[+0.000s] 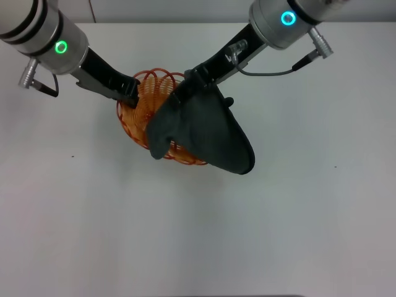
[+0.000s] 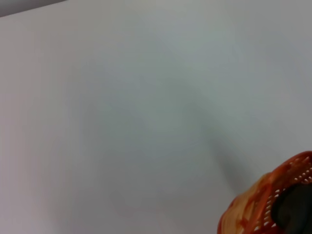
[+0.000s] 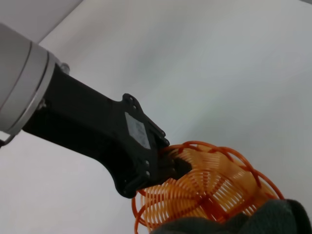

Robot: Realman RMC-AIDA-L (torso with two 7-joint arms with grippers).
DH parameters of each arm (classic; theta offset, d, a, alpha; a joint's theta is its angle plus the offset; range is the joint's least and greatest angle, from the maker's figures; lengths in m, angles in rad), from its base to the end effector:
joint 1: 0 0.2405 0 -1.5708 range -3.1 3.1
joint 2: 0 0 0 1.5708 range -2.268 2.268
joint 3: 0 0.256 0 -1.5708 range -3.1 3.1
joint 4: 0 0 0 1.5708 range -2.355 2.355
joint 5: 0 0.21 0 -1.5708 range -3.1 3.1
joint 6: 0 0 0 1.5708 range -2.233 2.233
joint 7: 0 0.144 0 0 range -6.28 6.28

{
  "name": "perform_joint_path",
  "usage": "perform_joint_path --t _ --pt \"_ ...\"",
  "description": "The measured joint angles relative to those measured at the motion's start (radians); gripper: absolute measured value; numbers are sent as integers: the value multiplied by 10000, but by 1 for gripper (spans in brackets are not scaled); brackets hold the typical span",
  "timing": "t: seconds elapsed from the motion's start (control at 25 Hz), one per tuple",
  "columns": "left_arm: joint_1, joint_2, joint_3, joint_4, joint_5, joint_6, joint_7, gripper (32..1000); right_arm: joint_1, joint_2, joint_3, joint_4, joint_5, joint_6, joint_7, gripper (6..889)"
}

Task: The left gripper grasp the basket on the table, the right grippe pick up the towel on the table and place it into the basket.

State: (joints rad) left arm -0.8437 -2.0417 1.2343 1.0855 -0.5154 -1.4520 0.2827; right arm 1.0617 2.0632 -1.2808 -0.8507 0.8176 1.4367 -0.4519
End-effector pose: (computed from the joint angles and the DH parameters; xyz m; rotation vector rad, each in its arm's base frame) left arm -0.1556 0.4127 0.0091 -2.3349 -1.2876 0.3167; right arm 0.0742 0.4063 -0.0474 -2.7652 1.1530 -0.2146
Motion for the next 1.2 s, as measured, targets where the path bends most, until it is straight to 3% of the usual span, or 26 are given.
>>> perform_joint_path --t 0.44,0.68,1.2 --pt "17 0 -234 -383 1 120 218 86 -204 -1 132 -1543 -66 868 413 848" --pt "34 0 -241 -466 1 120 257 86 -275 1 154 -1807 -71 1259 470 848" --pt "30 0 -241 -471 1 115 272 86 -387 -56 630 -2016 -113 1602 485 847"
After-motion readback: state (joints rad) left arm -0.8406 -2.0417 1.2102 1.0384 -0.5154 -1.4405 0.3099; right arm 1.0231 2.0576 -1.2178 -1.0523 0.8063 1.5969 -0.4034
